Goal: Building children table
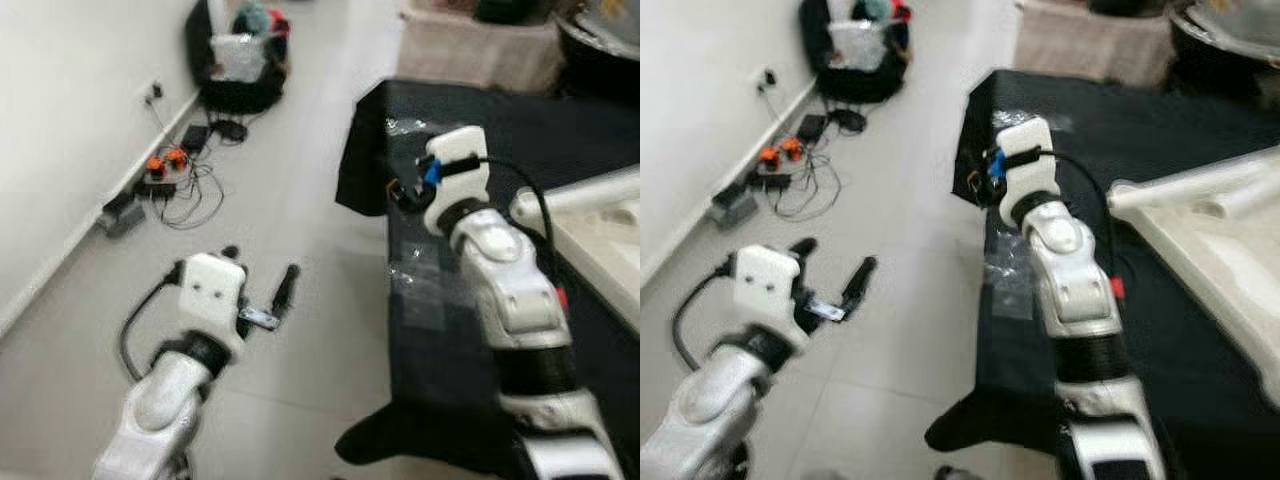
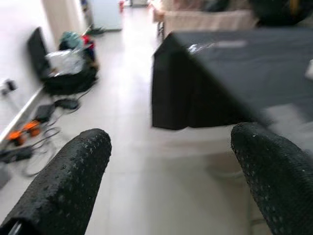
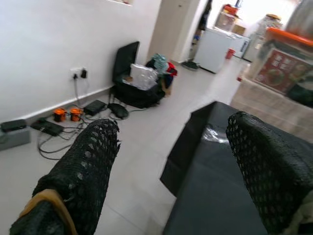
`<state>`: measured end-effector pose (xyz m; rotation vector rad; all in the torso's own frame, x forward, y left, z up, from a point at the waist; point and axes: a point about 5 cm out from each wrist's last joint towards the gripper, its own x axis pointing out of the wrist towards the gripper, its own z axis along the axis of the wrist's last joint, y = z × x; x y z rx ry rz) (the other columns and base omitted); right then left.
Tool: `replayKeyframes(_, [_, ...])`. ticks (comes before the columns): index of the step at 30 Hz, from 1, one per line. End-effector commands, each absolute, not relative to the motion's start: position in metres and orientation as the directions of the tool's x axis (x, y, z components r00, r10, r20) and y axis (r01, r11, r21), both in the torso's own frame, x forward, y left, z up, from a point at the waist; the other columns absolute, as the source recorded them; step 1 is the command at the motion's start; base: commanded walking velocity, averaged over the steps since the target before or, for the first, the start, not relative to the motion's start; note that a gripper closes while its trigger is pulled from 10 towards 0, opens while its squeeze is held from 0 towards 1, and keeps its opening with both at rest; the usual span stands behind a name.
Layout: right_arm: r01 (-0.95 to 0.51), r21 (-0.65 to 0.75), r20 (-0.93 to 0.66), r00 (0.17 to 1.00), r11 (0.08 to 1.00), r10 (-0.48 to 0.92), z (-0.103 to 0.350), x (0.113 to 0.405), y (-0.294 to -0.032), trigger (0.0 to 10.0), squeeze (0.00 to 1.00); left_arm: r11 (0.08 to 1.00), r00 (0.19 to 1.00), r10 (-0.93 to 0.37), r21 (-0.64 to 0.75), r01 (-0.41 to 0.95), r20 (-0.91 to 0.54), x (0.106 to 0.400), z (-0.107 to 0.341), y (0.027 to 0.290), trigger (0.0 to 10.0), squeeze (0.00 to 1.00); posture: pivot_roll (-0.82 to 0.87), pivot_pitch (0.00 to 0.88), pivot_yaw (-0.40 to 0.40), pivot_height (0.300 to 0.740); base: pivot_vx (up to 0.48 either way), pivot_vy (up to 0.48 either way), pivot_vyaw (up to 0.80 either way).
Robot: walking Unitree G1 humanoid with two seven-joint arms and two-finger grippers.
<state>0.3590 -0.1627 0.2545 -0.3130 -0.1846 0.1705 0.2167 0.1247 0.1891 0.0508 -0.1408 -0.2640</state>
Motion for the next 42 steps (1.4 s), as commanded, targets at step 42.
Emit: replayKeyframes(42, [-0.417,-0.238,-0.002,0.903,0.877,0.429,0.231,0.349,-0.114,10.0,0.0,0.98,0.972,-0.2,0.049,0.195,0.126,0.22,0.189,0.124,10.0,0.0,0.03,0.107,-0.084,0.74,0.069,-0.074,-0.46])
